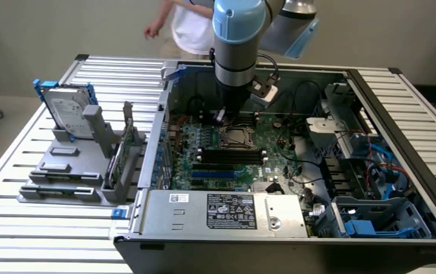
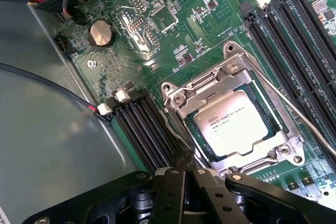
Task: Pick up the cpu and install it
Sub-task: 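Install the first cpu locking lever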
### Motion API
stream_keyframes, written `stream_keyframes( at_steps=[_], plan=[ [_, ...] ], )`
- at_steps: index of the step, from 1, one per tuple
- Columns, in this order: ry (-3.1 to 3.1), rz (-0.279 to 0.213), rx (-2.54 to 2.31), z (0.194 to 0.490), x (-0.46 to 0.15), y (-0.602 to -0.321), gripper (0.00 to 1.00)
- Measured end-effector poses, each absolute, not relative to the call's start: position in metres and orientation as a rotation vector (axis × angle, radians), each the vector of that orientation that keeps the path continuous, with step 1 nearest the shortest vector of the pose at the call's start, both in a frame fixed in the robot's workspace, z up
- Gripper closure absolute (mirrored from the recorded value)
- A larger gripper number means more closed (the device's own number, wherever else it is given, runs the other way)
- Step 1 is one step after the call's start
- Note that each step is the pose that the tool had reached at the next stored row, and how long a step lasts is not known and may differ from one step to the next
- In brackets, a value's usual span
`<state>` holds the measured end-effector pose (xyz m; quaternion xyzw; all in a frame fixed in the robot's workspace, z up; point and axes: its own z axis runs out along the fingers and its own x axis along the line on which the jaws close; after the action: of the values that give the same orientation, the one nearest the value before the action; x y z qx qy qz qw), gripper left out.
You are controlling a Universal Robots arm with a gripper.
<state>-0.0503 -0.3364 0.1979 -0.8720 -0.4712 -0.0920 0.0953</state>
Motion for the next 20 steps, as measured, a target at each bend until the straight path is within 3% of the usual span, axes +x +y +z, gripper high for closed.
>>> stream_keyframes(
  at_steps=[20],
  plan=[
    [-1.421,-0.273,-2.57,0.1969,-0.0495,-0.3369,0.89]
  ],
)
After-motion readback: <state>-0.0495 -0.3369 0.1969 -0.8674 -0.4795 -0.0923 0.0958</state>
